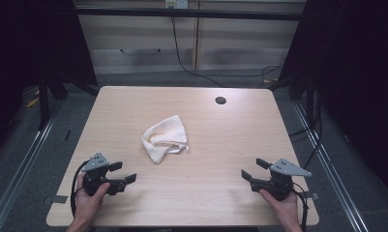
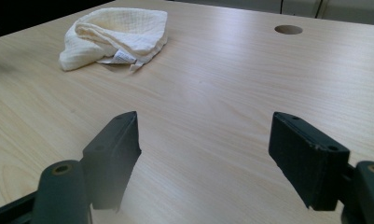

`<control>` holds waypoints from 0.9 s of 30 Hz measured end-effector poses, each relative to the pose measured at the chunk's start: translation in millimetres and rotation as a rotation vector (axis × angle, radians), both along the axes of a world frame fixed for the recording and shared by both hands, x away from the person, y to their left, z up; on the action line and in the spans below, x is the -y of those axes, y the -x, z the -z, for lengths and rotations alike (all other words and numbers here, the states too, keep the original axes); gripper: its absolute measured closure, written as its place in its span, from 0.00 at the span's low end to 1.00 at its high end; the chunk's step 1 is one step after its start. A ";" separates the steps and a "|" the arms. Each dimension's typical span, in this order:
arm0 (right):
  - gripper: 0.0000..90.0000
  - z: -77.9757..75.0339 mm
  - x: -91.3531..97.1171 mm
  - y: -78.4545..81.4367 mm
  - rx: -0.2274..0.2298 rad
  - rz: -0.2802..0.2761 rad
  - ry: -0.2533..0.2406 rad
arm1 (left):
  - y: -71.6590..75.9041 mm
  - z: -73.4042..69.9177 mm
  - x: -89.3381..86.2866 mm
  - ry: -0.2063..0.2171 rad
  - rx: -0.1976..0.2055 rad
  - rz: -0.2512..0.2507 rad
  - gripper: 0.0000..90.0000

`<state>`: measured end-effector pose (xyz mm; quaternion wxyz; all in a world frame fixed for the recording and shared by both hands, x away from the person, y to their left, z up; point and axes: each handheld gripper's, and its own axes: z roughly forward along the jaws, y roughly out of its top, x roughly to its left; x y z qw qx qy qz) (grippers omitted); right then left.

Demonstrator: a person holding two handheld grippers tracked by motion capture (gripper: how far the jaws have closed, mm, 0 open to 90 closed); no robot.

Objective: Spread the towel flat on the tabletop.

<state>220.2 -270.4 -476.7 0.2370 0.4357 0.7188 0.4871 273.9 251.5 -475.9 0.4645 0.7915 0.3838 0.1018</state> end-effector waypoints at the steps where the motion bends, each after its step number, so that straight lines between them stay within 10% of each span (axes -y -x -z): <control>1: 0.27 0.0 0.0 0.0 0.000 0.000 0.000 | 0.0 0.0 0.0 0.000 0.000 0.000 0.24; 15: 0.34 2.7 -2.5 7.9 -0.099 -0.036 -0.047 | -4.7 -1.7 1.8 -0.002 -0.024 -0.039 0.27; 27: 0.32 4.6 -4.3 3.5 -0.130 -0.115 -0.078 | -25.1 -31.9 36.2 -0.024 0.026 0.045 0.27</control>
